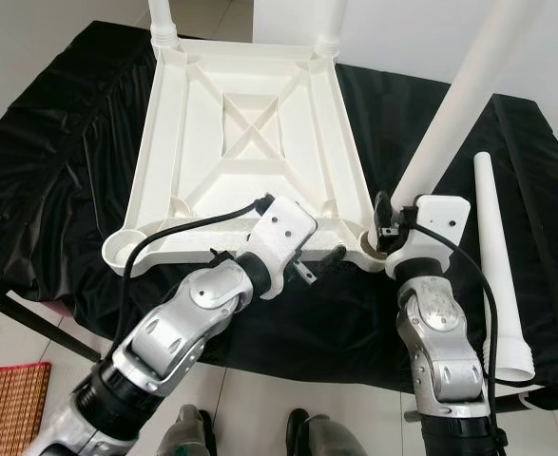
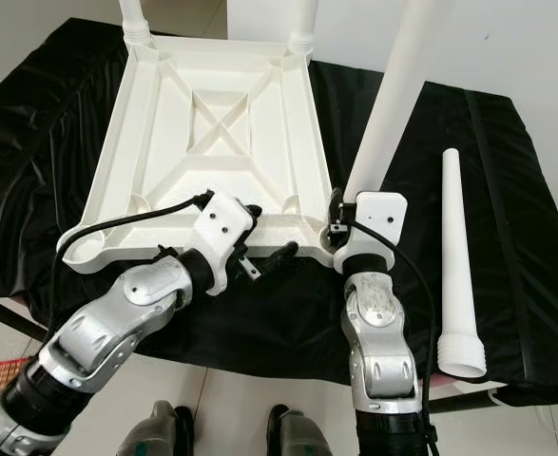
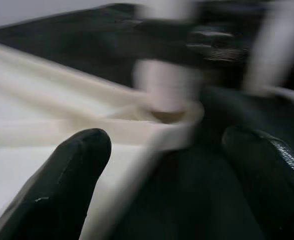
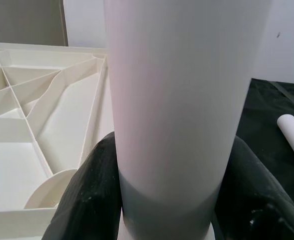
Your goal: Building children table
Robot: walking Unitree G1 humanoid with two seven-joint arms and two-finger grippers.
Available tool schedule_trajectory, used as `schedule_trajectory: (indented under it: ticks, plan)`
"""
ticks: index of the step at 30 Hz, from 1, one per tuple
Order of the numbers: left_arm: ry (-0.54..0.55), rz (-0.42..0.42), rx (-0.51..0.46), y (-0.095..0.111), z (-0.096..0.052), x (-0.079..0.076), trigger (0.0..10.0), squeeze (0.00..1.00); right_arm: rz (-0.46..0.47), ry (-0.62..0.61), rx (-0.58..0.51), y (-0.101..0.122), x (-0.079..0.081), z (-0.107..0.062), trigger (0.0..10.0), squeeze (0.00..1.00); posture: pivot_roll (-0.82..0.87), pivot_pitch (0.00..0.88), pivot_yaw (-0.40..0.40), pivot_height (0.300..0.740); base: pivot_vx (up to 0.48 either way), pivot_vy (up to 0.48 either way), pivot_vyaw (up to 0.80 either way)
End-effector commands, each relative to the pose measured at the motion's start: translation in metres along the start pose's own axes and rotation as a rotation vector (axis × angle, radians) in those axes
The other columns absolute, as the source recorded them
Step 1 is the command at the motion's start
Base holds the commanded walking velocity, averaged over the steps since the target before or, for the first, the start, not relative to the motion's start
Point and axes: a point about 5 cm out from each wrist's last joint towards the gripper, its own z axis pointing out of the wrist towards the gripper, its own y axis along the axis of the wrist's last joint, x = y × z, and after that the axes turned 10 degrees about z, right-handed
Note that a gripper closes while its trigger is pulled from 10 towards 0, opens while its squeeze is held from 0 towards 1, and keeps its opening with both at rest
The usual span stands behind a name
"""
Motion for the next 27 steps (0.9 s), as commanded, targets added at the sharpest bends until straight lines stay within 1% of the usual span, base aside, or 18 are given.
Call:
schedule_trajectory:
  ticks: [1, 2, 5, 9, 13, 25, 27]
  plan:
    - [-0.08, -0.004, -0.03, 0.005, 0.0, -0.009, 10.0, 0.0, -0.006, 0.027, 0.02, -0.005, 0.002, -0.001, 10.0, 0.0, 0.06, 0.2, -0.036, 0.74, 0.0, 0.0, 0.0]
    - [-0.08, -0.004, -0.03, 0.005, 0.0, -0.009, 10.0, 0.0, -0.006, 0.027, 0.02, -0.005, 0.002, -0.001, 10.0, 0.0, 0.06, 0.2, -0.036, 0.74, 0.0, 0.0, 0.0]
    - [-0.104, -0.011, -0.042, 0.009, -0.004, -0.01, 10.0, 0.0, -0.013, 0.082, 0.048, -0.012, 0.007, -0.005, 10.0, 0.0, 0.06, 0.202, -0.037, 0.74, 0.0, 0.0, 0.0]
    - [-0.122, -0.013, -0.046, 0.01, -0.005, -0.013, 10.0, 0.0, -0.036, 0.138, 0.06, -0.015, 0.011, -0.011, 10.0, 0.0, 0.06, 0.206, -0.036, 0.74, 0.0, 0.0, 0.0]
    - [-0.122, -0.013, -0.038, 0.008, -0.007, -0.01, 10.0, 0.0, -0.041, 0.174, 0.066, -0.016, 0.013, -0.015, 10.0, 0.0, 0.06, 0.208, -0.034, 0.74, 0.0, 0.0, 0.0]
    - [-0.121, -0.01, -0.017, 0.004, -0.012, -0.006, 10.0, 0.0, -0.044, 0.181, 0.079, -0.02, 0.006, -0.02, 10.0, 0.0, 0.06, 0.206, -0.031, 0.74, 0.0, 0.0, 0.0]
    - [-0.115, -0.01, -0.015, 0.005, -0.013, -0.004, 10.0, 0.0, 0.031, 0.139, 0.105, -0.024, 0.0, -0.021, 10.0, 0.0, 0.06, 0.206, -0.029, 0.74, 0.0, 0.0, 0.0]
